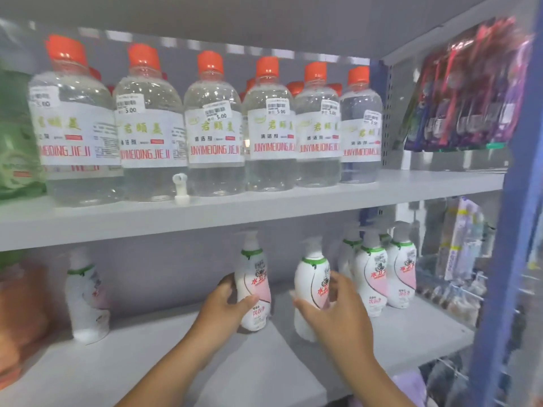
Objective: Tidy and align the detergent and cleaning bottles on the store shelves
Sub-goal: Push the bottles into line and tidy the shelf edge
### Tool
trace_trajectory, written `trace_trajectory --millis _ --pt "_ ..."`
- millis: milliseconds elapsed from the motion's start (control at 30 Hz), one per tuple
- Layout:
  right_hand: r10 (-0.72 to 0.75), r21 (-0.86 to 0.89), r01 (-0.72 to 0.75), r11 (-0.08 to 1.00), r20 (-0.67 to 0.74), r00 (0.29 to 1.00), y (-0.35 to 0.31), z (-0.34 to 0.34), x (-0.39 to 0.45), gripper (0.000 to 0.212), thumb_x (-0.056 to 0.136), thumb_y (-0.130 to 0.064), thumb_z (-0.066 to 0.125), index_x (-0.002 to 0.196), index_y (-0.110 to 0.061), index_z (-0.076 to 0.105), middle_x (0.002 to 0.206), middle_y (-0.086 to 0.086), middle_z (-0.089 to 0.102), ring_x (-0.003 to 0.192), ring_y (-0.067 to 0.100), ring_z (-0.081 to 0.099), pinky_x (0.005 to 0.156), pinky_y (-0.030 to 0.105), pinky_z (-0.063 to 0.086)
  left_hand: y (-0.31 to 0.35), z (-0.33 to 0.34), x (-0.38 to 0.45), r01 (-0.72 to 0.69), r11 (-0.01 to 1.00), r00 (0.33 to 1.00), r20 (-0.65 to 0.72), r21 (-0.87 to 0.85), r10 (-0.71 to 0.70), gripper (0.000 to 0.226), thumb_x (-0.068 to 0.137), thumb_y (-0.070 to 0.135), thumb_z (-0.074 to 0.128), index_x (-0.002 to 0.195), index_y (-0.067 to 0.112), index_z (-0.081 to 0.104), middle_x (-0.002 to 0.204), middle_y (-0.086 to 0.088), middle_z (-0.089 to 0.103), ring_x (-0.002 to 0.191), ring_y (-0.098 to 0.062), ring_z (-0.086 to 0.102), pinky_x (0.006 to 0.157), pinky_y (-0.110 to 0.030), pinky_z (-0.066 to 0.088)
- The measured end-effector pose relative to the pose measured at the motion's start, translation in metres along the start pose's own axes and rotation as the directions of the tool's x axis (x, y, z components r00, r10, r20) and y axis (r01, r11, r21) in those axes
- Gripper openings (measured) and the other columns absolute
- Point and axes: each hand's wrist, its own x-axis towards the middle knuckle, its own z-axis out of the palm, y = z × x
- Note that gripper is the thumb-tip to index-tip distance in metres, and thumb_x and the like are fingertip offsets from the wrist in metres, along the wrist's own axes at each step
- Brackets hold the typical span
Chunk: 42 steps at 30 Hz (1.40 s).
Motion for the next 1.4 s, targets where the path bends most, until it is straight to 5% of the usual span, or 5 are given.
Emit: trace_trajectory --millis 633,833,967,1133,1400 --pt "-0.11 -0.202 0.099 0.974 -0.047 0.993 0.068 -0.046 0.027 0.096 0.07 -0.067 0.079 0.145 -0.017 0.046 0.125 -0.003 0.054 0.124 0.021 0.049 0.093 0.037 0.049 -0.002 0.117 0.043 0.024 0.999 0.991 0.133 0.041 -0.029 0.033 0.089 0.027 0.076 0.119 0.034 0.068 0.117 0.013 0.075 0.111 -0.013 0.071 0.096 -0.038 0.057" --pt "-0.121 -0.05 0.123 0.991 0.038 0.992 0.081 -0.04 0.024 0.057 0.074 -0.051 0.083 0.117 -0.042 0.048 0.106 -0.023 0.043 0.102 0.007 0.057 0.072 0.019 0.047 -0.02 0.13 0.045 -0.022 1.0 0.999 0.031 0.006 0.022 0.033 0.082 0.048 0.077 0.114 0.043 0.07 0.115 0.014 0.075 0.103 -0.007 0.073 0.092 -0.041 0.059" --pt "-0.112 -0.226 0.099 0.969 -0.048 0.993 0.074 -0.03 0.028 0.059 0.067 -0.064 0.083 0.107 -0.03 0.055 0.099 -0.017 0.045 0.095 0.01 0.053 0.068 0.028 0.044 -0.019 0.136 0.049 -0.002 0.999 0.999 0.051 -0.043 0.004 0.034 0.09 0.036 0.077 0.122 0.03 0.068 0.116 0.008 0.075 0.102 -0.02 0.075 0.094 -0.05 0.059" --pt "-0.114 -0.322 0.075 0.944 -0.103 0.988 0.068 -0.02 0.031 0.062 0.069 -0.067 0.081 0.109 -0.024 0.058 0.097 -0.011 0.048 0.095 0.019 0.06 0.072 0.032 0.048 -0.02 0.14 0.049 -0.063 0.998 0.997 0.036 0.016 0.062 0.026 0.086 0.041 0.074 0.111 0.042 0.07 0.108 0.012 0.077 0.094 -0.013 0.075 0.081 -0.036 0.061" --pt "-0.104 -0.35 0.071 0.934 -0.076 0.992 0.065 -0.015 0.035 0.066 0.072 -0.067 0.078 0.117 -0.022 0.063 0.102 -0.005 0.053 0.095 0.021 0.062 0.077 0.038 0.052 -0.019 0.14 0.051 -0.023 0.999 0.996 0.08 -0.021 0.025 0.024 0.099 0.024 0.069 0.121 0.035 0.07 0.111 0.003 0.077 0.105 -0.022 0.074 0.091 -0.052 0.058"
